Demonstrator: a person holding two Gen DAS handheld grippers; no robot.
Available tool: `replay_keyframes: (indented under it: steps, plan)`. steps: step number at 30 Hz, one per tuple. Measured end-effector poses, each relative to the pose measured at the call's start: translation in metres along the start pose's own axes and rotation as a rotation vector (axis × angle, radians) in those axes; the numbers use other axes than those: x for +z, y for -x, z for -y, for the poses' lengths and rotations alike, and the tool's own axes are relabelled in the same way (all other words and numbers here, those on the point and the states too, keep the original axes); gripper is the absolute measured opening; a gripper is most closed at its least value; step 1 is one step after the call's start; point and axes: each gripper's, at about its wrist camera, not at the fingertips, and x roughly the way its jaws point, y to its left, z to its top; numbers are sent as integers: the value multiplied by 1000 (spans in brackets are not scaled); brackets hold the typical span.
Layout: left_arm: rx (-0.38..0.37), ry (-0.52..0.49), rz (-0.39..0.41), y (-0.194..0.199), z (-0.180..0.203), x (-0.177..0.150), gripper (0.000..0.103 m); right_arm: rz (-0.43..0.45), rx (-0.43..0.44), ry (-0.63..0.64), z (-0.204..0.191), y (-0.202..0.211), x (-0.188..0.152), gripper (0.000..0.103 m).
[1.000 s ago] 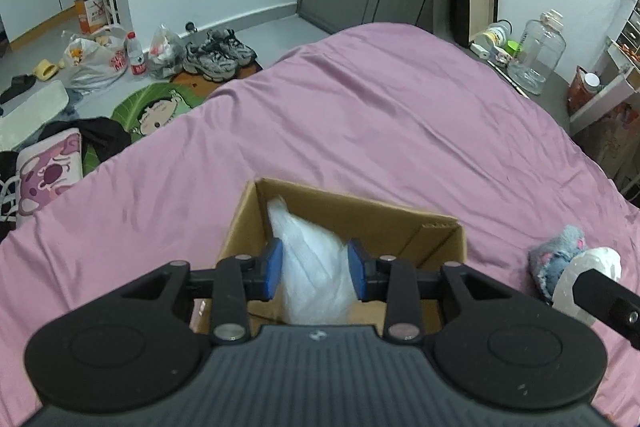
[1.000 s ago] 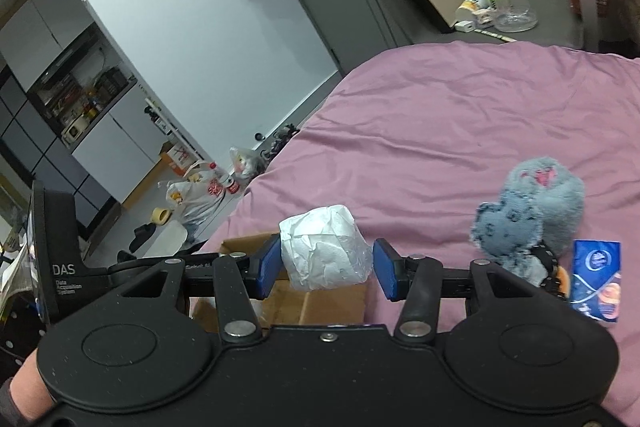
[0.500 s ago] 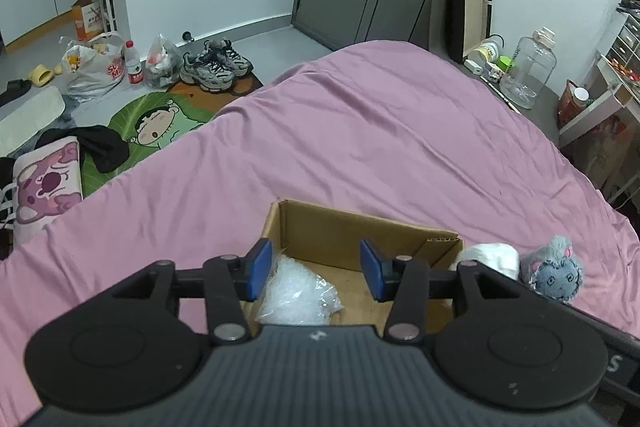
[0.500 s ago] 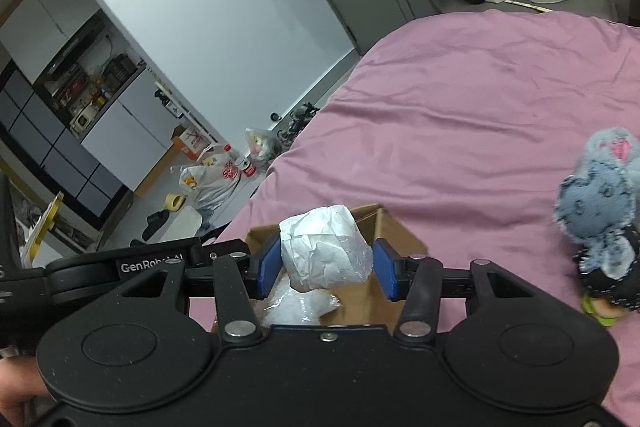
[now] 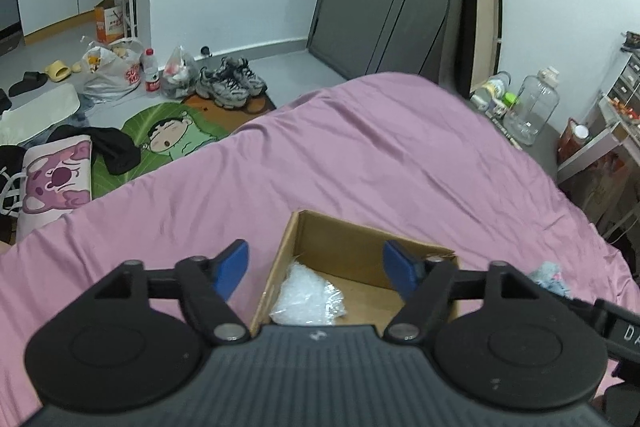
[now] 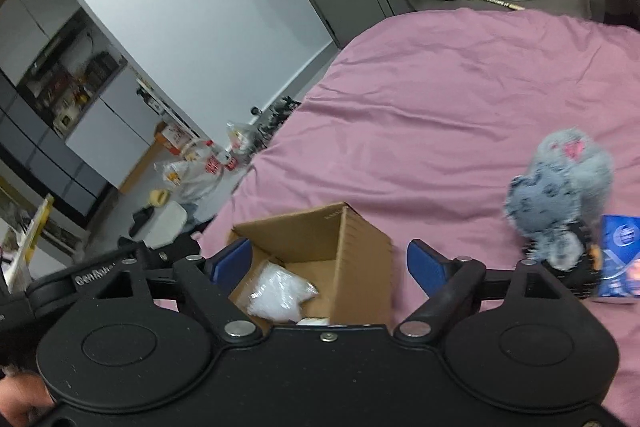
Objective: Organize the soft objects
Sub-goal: 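Open the left tool over the box while the right tool drops the paper ball in, then move both tools back to the remaining plush items and tissue pack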
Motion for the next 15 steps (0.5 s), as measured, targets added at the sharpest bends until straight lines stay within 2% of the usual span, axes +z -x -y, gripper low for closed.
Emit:
replay_keyframes:
  steps: [5, 15]
  plan:
    - [-43, 0, 25, 15, 13, -5, 87, -15, -31, 30, 7, 23, 2, 90]
    - [-87, -23, 14, 41, 45, -15, 87, 7, -121, 42, 44, 65, 12, 93]
